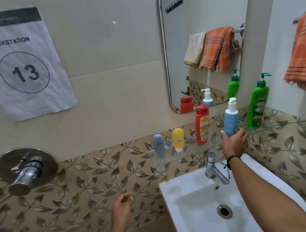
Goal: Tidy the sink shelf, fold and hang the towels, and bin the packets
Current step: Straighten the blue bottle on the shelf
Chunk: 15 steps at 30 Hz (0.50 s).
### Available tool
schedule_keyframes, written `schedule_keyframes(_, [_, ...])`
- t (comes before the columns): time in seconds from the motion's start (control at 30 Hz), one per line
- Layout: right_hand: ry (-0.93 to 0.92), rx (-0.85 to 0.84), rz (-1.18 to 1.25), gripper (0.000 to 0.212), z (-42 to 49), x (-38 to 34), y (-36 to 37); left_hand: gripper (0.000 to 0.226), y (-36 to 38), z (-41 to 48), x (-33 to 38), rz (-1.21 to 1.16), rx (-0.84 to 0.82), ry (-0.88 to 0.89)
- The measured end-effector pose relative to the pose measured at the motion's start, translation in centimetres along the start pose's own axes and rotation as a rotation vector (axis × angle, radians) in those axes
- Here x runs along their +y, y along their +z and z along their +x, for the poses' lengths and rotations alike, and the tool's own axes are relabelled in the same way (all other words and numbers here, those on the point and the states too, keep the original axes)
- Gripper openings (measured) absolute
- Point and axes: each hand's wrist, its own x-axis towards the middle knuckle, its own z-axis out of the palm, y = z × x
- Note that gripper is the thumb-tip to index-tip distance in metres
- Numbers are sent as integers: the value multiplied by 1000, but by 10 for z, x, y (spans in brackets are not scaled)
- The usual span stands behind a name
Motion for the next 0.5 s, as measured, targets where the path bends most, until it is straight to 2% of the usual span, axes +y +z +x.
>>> schedule_keyframes(0.17, [-22, 8, -62, 52, 17, 13, 10, 25, -3, 3, 1, 2, 21, -30])
schedule_keyframes(0.4, [-53, 22, -130, 46, 27, 24, 12, 24, -1, 2, -3, 14, 34, -24])
schedule_keyframes(0.5, [-66, 7, -157, 57, 30, 24, 14, 27, 0, 3, -5, 23, 38, -36])
